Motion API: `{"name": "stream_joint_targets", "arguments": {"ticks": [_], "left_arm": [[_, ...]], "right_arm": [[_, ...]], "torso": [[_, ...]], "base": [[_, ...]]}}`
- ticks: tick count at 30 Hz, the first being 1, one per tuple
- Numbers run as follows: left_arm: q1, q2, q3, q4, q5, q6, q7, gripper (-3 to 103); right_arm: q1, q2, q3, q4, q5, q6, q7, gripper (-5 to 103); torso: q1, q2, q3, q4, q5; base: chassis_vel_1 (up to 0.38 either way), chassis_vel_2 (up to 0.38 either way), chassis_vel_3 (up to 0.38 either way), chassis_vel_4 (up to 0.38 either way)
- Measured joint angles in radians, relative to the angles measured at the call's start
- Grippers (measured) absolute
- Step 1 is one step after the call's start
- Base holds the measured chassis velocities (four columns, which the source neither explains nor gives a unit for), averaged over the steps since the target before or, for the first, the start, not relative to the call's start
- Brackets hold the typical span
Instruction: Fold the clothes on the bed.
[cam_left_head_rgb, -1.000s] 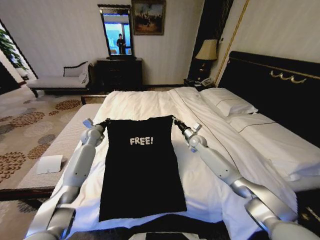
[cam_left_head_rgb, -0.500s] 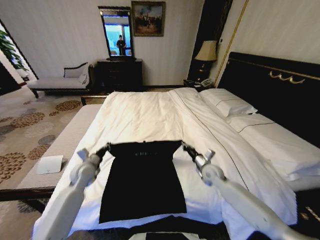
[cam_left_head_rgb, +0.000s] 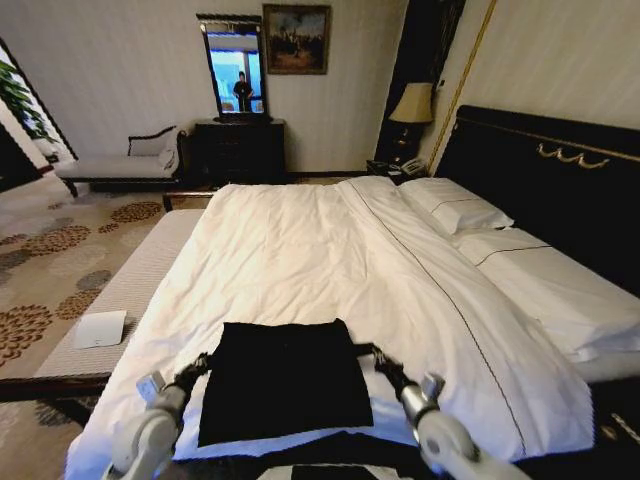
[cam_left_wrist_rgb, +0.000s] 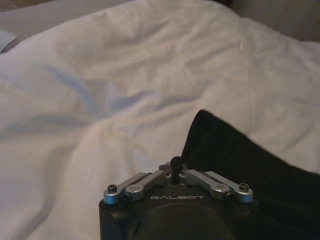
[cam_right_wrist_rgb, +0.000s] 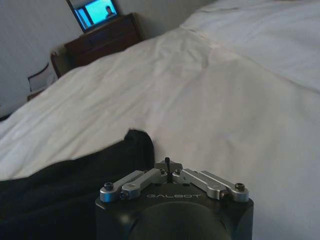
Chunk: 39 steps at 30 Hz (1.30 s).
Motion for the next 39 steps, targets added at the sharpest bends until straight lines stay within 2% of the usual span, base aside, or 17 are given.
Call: {"name": "stream_joint_targets", "arguments": {"ticks": [13,14,15,17,20,21,23,24,26,27,29,30,31,34,36,37,39], "left_arm": [[0.052,-0.044,0.001,0.003,0.074,-0.031,0.030,-2],[0.062,-0.049,0.002,-0.004,0.084,-0.042,0.039,3],[0.073,-0.055,0.000,-0.013,0.094,-0.056,0.046,8],[0.078,-0.057,-0.003,-0.018,0.098,-0.062,0.050,8],[0.132,-0.065,-0.050,-0.103,0.087,-0.087,0.061,24],[0.132,-0.065,-0.050,-0.103,0.087,-0.087,0.061,24],[0.147,-0.058,-0.079,-0.154,0.069,-0.095,0.063,34],[0.147,-0.055,-0.087,-0.167,0.060,-0.096,0.064,34],[0.112,-0.045,-0.119,-0.201,0.017,-0.092,0.064,45],[0.112,-0.045,-0.119,-0.201,0.017,-0.092,0.064,45],[0.057,-0.044,-0.132,-0.181,0.001,-0.082,0.055,56],[-0.001,-0.044,-0.136,-0.142,-0.008,-0.073,0.038,56],[-0.068,-0.049,-0.131,-0.079,-0.008,-0.068,0.021,67],[-0.126,-0.068,-0.111,-0.017,0.012,-0.068,0.014,72],[-0.180,-0.113,-0.079,0.049,0.049,-0.079,0.019,84],[-0.180,-0.113,-0.079,0.049,0.049,-0.079,0.019,84],[-0.217,-0.172,-0.041,0.112,0.061,-0.090,0.039,93]], "right_arm": [[-0.049,0.052,0.000,-0.006,-0.097,0.012,0.034,0],[-0.053,0.057,0.002,-0.005,-0.113,0.012,0.039,-2],[-0.059,0.061,0.007,0.000,-0.128,0.013,0.040,3],[-0.062,0.063,0.009,0.003,-0.133,0.016,0.041,3],[-0.093,0.071,0.013,0.069,-0.123,0.055,0.069,19],[-0.093,0.071,0.013,0.069,-0.123,0.055,0.069,19],[-0.111,0.070,0.014,0.118,-0.107,0.061,0.099,30],[-0.114,0.069,0.016,0.130,-0.102,0.062,0.106,30],[-0.102,0.073,0.029,0.159,-0.079,0.062,0.130,41],[-0.102,0.073,0.029,0.159,-0.079,0.062,0.130,41],[-0.078,0.078,0.038,0.157,-0.071,0.062,0.134,51],[-0.052,0.085,0.044,0.142,-0.072,0.063,0.135,51],[-0.019,0.100,0.047,0.115,-0.083,0.067,0.135,62],[0.013,0.120,0.047,0.081,-0.104,0.077,0.134,68],[0.046,0.161,0.046,0.043,-0.131,0.087,0.129,79],[0.046,0.161,0.046,0.043,-0.131,0.087,0.129,79],[0.074,0.226,0.046,0.004,-0.145,0.092,0.123,90]], "torso": [[0.000,0.000,0.000,0.0001,0.0002],[0.000,0.000,0.000,0.0001,0.0003],[0.000,0.000,0.000,0.0002,0.0001],[0.000,0.000,0.000,0.0002,0.0001],[0.000,0.000,0.000,0.0003,0.0003],[0.000,0.000,0.000,0.0003,0.0003],[0.000,0.000,0.000,0.0003,0.0002],[0.000,0.000,0.000,0.0001,0.0002],[0.000,0.000,0.000,0.0002,0.0002],[0.000,0.000,0.000,0.0002,0.0002],[0.000,0.000,0.000,0.0003,0.0003],[0.000,0.000,0.000,0.0003,0.0000],[0.000,0.000,0.000,-0.0001,0.0002],[0.000,-0.001,0.000,0.0000,0.0001],[0.000,-0.001,0.000,0.0002,-0.0003],[0.000,-0.001,0.000,0.0002,-0.0003],[0.000,-0.001,0.000,0.0002,-0.0001]], "base": [[0.000,0.000,0.000,0.000],[0.000,0.000,0.000,0.000],[0.000,0.000,0.000,0.000],[0.000,0.000,0.000,0.000],[0.000,0.000,0.000,0.000],[0.000,0.000,0.000,0.000],[0.000,0.000,0.000,0.000],[0.000,0.000,0.000,0.000],[0.000,0.000,0.000,0.000],[0.000,0.000,0.000,0.000],[0.000,0.000,0.000,0.000],[0.000,0.000,0.000,0.000],[0.000,0.000,0.000,0.000],[0.000,0.000,0.000,0.000],[0.000,0.000,0.000,0.000],[0.000,0.000,0.000,0.000],[0.000,0.000,0.000,0.000]]}}
